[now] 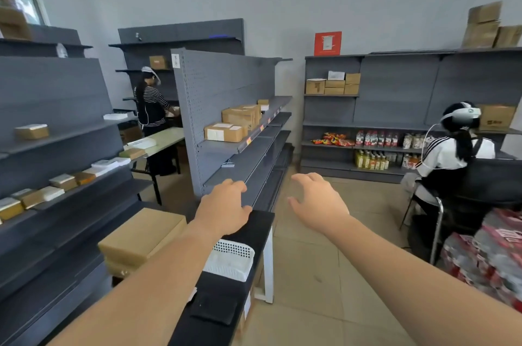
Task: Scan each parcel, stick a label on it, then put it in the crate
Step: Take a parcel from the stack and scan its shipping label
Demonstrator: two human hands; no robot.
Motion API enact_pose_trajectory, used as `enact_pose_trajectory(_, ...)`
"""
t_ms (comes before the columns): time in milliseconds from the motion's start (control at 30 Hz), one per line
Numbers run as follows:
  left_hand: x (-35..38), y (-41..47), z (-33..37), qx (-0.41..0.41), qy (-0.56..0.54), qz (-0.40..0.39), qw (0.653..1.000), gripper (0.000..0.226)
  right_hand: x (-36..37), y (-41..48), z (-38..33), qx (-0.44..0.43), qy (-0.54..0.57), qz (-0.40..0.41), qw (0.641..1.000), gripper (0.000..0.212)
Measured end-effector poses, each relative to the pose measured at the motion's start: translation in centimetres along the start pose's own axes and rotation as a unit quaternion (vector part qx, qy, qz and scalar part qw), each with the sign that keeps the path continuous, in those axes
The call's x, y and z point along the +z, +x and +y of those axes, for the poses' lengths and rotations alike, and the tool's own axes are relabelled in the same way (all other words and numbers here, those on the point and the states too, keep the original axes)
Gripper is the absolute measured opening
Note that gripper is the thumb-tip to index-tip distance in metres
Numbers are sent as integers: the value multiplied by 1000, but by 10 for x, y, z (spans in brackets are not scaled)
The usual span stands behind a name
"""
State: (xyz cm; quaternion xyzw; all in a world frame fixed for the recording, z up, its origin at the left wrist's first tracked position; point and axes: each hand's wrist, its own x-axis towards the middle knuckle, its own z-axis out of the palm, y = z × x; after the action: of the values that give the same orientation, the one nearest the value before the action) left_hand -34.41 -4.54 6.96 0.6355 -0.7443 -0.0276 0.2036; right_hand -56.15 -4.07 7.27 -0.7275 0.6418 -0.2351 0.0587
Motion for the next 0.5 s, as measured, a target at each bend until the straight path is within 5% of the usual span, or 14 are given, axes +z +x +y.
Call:
enact_pose_trajectory(300, 84, 133, -109, -66, -7, -24, 998, 46, 122, 161, -6, -22, 15, -73, 997, 55)
enact_pose_trajectory(500, 132, 141, -231, -216, -20, -97, 971, 32, 241, 231, -57, -87, 44, -189, 977, 56)
